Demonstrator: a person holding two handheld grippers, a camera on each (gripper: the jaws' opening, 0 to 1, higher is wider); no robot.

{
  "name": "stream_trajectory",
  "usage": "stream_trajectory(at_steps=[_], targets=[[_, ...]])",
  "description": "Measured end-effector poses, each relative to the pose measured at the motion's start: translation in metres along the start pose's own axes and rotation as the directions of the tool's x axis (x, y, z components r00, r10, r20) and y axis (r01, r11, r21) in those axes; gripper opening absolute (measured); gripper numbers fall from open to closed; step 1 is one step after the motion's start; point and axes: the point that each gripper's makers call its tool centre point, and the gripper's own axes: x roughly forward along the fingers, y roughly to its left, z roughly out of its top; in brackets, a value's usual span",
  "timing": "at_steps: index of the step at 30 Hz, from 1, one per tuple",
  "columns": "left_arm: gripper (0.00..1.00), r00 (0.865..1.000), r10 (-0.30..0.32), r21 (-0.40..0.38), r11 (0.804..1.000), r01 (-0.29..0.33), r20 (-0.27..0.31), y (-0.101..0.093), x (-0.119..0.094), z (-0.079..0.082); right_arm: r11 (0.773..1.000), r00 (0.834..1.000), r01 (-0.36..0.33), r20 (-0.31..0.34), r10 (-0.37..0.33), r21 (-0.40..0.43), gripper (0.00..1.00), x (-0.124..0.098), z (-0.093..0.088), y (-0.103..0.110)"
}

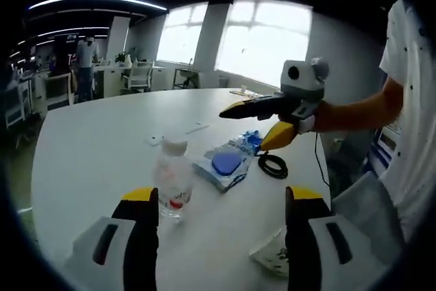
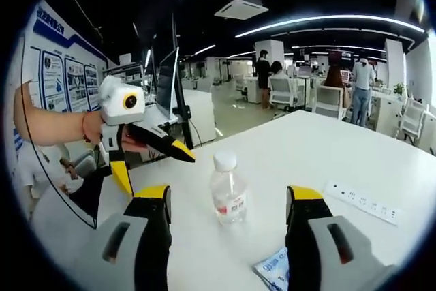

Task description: Arrange the tabletop items into an orderly group along one side of the table until the central work area is clear of visible clutter.

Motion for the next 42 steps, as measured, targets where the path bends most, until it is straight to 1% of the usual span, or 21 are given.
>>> stream_trajectory(at_steps=[5, 8, 13, 17, 21, 23, 25, 26, 27, 30, 31, 34, 35, 36, 37, 38, 40, 41, 42], targets=[[0.77, 1.000, 0.019, -0.012, 1.000, -0.019, 0.007, -0.008, -0.010, -0.002, 0.999, 0.999, -0.023, -0.026, 0.023, 0.029, 0.68, -0.010, -0.013, 0.007], [0.77, 1.000, 0.028, -0.016, 0.999, -0.028, 0.000, -0.014, -0.016, -0.006, 0.998, 0.998, -0.044, -0.044, 0.046, 0.047, 0.68, -0.013, -0.019, 0.013], [0.77, 0.999, 0.047, -0.039, 0.998, -0.046, 0.023, -0.025, -0.029, -0.004, 0.996, 0.993, -0.075, -0.086, 0.079, 0.045, 0.67, -0.020, -0.033, 0.023], [0.77, 0.998, 0.062, -0.041, 0.997, -0.061, 0.024, -0.032, -0.039, -0.007, 0.993, 0.986, -0.109, -0.122, 0.114, 0.045, 0.67, -0.023, -0.044, 0.035], [0.78, 0.997, 0.075, -0.044, 0.996, -0.074, 0.021, -0.040, -0.047, -0.011, 0.987, 0.973, -0.150, -0.169, 0.157, 0.052, 0.65, -0.025, -0.060, 0.048], [0.78, 0.997, 0.076, -0.054, 0.996, -0.075, 0.019, -0.046, -0.052, -0.016, 0.981, 0.963, -0.182, -0.192, 0.191, 0.063, 0.64, -0.026, -0.069, 0.058], [0.78, 0.997, 0.078, -0.054, 0.996, -0.078, 0.012, -0.051, -0.056, -0.020, 0.973, 0.951, -0.213, -0.207, 0.228, 0.091, 0.60, -0.026, -0.075, 0.066], [0.78, 0.997, 0.078, -0.055, 0.995, -0.077, 0.010, -0.053, -0.057, -0.021, 0.971, 0.948, -0.222, -0.212, 0.236, 0.090, 0.60, -0.026, -0.077, 0.068], [0.78, 0.997, 0.075, -0.062, 0.995, -0.075, 0.009, -0.056, -0.060, -0.023, 0.966, 0.941, -0.238, -0.225, 0.254, 0.099, 0.60, -0.026, -0.082, 0.072], [0.78, 0.997, 0.081, -0.066, 0.995, -0.081, -0.003, -0.060, -0.066, -0.030, 0.957, 0.926, -0.267, -0.245, 0.287, 0.111, 0.59, -0.025, -0.090, 0.077], [0.79, 0.996, 0.087, -0.071, 0.994, -0.087, -0.011, -0.061, -0.068, -0.034, 0.947, 0.914, -0.294, -0.250, 0.319, 0.131, 0.58, -0.025, -0.093, 0.083], [0.79, 0.996, 0.089, -0.081, 0.993, -0.090, -0.019, -0.063, -0.072, -0.041, 0.934, 0.895, -0.327, -0.269, 0.355, 0.144, 0.55, -0.023, -0.100, 0.089], [0.79, 0.996, 0.089, -0.080, 0.993, -0.091, -0.022, -0.064, -0.073, -0.042, 0.927, 0.886, -0.342, -0.277, 0.372, 0.152, 0.55, -0.023, -0.102, 0.092], [0.79, 0.996, 0.090, -0.077, 0.993, -0.092, -0.023, -0.065, -0.074, -0.044, 0.918, 0.873, -0.358, -0.289, 0.393, 0.168, 0.53, -0.022, -0.106, 0.095], [0.79, 0.995, 0.094, -0.084, 0.992, -0.096, -0.023, -0.065, -0.075, -0.046, 0.912, 0.865, -0.370, -0.292, 0.408, 0.176, 0.51, -0.022, -0.108, 0.097], [0.79, 0.995, 0.098, -0.088, 0.991, -0.099, -0.023, -0.065, -0.075, -0.047, 0.903, 0.852, -0.386, -0.302, 0.427, 0.188, 0.51, -0.020, -0.112, 0.100], [0.79, 0.995, 0.102, -0.089, 0.991, -0.103, -0.023, -0.065, -0.076, -0.048, 0.892, 0.832, -0.412, -0.324, 0.451, 0.185, 0.50, -0.018, -0.117, 0.104], [0.79, 0.994, 0.104, -0.092, 0.990, -0.105, -0.022, -0.065, -0.076, -0.049, 0.889, 0.828, -0.418, -0.325, 0.457, 0.185, 0.49, -0.018, -0.117, 0.105], [0.79, 0.994, 0.107, -0.099, 0.989, -0.108, -0.020, -0.065, -0.077, -0.050, 0.874, 0.804, -0.447, -0.342, 0.486, 0.190, 0.47, -0.017, -0.121, 0.110]])
